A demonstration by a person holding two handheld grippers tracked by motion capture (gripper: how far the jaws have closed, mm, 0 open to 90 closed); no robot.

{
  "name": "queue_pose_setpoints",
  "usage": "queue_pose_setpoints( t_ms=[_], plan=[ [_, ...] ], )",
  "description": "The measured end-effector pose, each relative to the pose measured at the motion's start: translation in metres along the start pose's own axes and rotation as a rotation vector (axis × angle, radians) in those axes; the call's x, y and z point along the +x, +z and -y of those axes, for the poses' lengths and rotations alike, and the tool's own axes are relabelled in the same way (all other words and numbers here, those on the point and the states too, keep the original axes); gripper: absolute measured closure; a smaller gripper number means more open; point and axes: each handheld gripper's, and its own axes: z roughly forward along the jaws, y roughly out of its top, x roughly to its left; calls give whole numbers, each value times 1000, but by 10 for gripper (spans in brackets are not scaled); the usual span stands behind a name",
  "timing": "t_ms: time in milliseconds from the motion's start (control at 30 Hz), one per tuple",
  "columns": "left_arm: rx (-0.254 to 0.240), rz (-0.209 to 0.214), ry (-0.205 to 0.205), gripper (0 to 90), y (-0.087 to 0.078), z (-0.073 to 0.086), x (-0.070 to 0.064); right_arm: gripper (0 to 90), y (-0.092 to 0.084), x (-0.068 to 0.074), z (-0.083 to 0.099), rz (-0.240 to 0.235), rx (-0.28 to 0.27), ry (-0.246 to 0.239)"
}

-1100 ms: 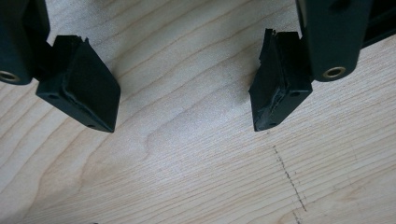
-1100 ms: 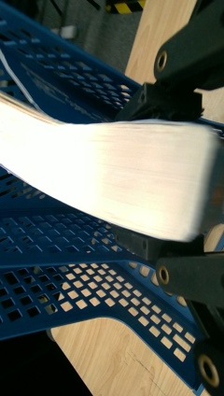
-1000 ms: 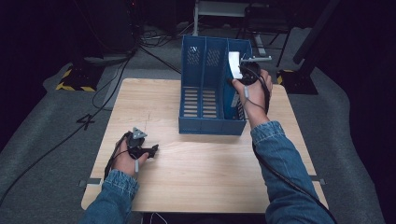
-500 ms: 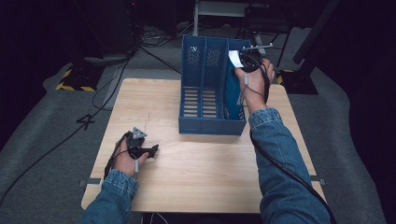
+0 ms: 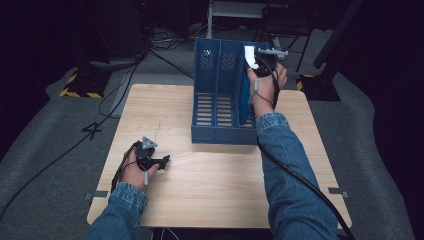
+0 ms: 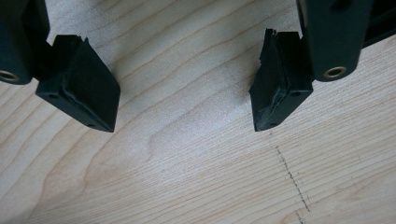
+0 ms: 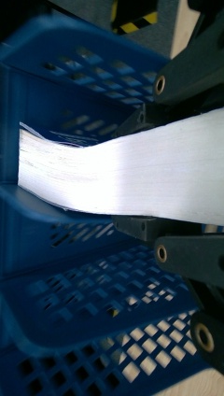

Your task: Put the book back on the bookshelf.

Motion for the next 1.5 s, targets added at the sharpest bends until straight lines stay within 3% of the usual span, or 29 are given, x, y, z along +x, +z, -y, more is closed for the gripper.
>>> queue_pose_setpoints(
  t_ms=[33,300,533,567,700,800,900,967,1200,1400,1500],
  plan=[
    [0,0,0,249,0,0,0,604,1,0,4,-8,-45,-9],
    [-2,-1,2,248,0,0,0,553,-1,1,1,-9,2,-51],
    [3,0,4,249,-1,0,0,445,-20,-3,-1,-56,-47,-88],
    [2,-1,1,248,-1,1,-1,428,-32,-4,-2,-68,-49,-101],
    [-1,-2,5,248,-1,1,-1,426,-50,-5,-2,-86,-67,-125],
    [-2,0,1,248,-2,2,-2,422,-76,-9,4,-136,-79,-148],
    [-2,4,8,248,-3,3,-2,419,-87,-12,7,-153,-78,-154],
    [-2,4,8,248,-3,4,-2,418,-104,-17,13,-188,-72,-152],
    [-1,8,9,242,-2,3,-1,418,-134,-28,26,-238,-44,-185],
    [1,10,12,236,0,0,-1,411,-151,-39,40,-255,-33,-180],
    [4,14,13,232,1,-1,-1,405,-157,-46,56,-269,11,-186]
  ],
)
